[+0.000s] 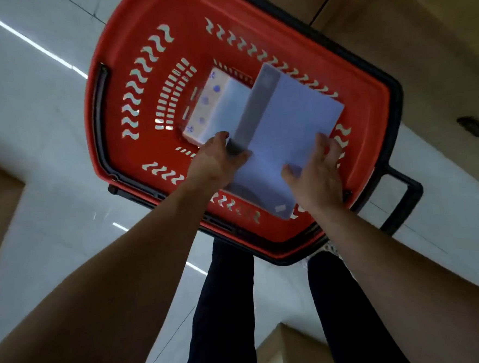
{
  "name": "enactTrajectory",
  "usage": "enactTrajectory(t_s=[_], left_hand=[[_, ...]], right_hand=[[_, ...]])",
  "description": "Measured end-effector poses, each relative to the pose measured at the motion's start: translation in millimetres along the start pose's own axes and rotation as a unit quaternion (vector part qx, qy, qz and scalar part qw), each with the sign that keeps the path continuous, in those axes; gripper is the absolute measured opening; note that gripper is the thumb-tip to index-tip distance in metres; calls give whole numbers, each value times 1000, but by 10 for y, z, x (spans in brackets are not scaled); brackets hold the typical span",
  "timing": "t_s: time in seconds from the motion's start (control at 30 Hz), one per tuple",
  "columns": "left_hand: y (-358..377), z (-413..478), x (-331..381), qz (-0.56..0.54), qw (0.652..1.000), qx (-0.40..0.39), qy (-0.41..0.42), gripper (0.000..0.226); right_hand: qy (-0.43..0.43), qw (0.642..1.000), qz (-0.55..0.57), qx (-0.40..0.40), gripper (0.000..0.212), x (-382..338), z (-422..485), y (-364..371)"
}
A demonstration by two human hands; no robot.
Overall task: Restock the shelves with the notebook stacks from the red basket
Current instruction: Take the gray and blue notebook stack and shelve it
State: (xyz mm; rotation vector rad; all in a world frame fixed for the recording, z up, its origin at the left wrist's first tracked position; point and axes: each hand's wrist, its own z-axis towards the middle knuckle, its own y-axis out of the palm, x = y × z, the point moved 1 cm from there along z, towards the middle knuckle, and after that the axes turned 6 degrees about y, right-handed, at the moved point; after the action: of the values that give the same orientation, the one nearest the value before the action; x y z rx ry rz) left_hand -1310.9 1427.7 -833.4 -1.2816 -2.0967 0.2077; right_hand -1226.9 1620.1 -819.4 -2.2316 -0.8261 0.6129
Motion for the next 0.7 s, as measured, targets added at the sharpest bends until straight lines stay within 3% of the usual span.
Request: enactTrajectory(t_s=[0.23,0.37,0.57,0.7], left_hand=[[94,102,74,58,997,38,28,50],[60,72,10,-31,999,32,-4,39],[8,22,-147,-158,984,34,-75,51],[44,11,-149,-182,980,36,-77,56]], right_hand=[[61,993,102,-6,106,-78,52,168],[44,994,101,-10,101,-162,92,145],[-20,995,95,-20,104,-203,109,190],[43,989,137,-29,108,-147,74,335]])
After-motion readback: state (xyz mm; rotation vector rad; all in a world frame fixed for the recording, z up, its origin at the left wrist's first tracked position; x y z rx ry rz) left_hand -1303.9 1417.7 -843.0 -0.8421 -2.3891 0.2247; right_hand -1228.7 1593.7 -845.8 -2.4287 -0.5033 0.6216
